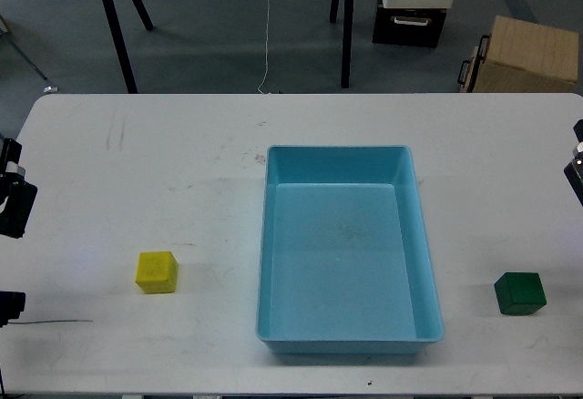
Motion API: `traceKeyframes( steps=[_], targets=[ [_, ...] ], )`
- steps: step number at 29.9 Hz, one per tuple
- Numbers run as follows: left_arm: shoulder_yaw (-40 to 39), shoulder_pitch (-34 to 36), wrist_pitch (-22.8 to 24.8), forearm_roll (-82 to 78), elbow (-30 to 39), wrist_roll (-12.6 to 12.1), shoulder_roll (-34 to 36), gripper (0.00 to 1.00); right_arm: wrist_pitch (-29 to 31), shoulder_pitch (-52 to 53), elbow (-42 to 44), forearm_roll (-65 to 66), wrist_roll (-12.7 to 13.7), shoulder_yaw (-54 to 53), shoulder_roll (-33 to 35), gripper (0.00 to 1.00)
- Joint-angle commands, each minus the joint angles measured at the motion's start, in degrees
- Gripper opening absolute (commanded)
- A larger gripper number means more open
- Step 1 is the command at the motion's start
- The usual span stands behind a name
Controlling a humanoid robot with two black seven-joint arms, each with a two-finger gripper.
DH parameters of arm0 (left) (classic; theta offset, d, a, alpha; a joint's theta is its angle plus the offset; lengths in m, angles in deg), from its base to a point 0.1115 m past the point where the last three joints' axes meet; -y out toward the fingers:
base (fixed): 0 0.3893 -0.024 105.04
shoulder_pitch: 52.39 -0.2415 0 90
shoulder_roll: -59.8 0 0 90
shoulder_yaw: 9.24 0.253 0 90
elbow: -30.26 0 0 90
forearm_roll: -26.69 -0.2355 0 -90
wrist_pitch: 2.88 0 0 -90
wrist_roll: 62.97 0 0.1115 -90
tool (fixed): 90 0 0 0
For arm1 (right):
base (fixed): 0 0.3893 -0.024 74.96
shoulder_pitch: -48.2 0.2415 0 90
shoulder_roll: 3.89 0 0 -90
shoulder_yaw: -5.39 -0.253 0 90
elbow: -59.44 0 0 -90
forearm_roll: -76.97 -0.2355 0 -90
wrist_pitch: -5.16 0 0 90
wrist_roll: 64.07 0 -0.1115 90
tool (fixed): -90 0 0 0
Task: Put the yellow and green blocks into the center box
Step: 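Move the right gripper in toward the dark green cube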
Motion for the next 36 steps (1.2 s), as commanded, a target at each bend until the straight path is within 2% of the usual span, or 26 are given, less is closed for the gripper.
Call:
traceKeyframes(
  steps=[1,4,10,13,15,20,23,26,30,33,36],
  targets=[
    [0.42,0.12,0.0,-0.03,0.02,-0.11,0.27,1.0,-0.29,0.32,0.31,-0.02,-0.02,-0.68,-0.11,1.0],
    [0.42,0.03,0.0,-0.03,0.02,-0.19,0.71,1.0,0.23,0.32,0.31,-0.11,-0.28,-2.52,-0.9,1.0],
    [0.33,0.56,0.0,-0.03,0.02,0.16,0.45,1.0,3.18,0.67,1.27,0.24,-0.9,-7.54,-7.57,1.0],
    [0.15,1.08,0.0,0.05,0.02,0.51,0.19,1.0,3.18,1.73,3.56,0.59,-0.9,-7.36,-6.53,1.0],
    [0.07,2.22,0.0,0.05,0.02,0.6,-0.16,1.0,2.09,1.99,4.44,1.55,-0.81,-6.93,-1.72,1.0],
    [0.24,4.77,0.0,0.05,0.02,0.77,-0.52,1.0,-7.05,5.76,4.62,6.38,0.24,-0.09,19.26,1.0],
    [0.24,6.0,0.0,0.05,-0.15,0.77,-0.52,1.0,-7.5,12.17,6.63,8.58,2.61,6.68,32.98,1.0],
    [0.33,7.06,0.0,0.05,-0.24,0.68,-0.52,1.0,-7.68,21.29,7.87,12.18,5.24,15.46,42.75,1.0],
    [0.5,7.77,0.0,0.05,-0.24,0.68,-0.52,1.0,-8.03,36.67,7.26,28.05,7.62,31.27,48.92,1.0],
    [1.64,7.85,0.0,-0.03,-0.24,0.42,-1.57,1.0,-8.12,46.0,7.17,38.71,7.89,41.65,49.98,1.0],
    [3.31,8.03,0.0,-0.03,-0.24,0.42,-2.01,1.0,-7.68,51.55,7.08,47.05,10.51,49.31,50.07,1.0]
  ],
)
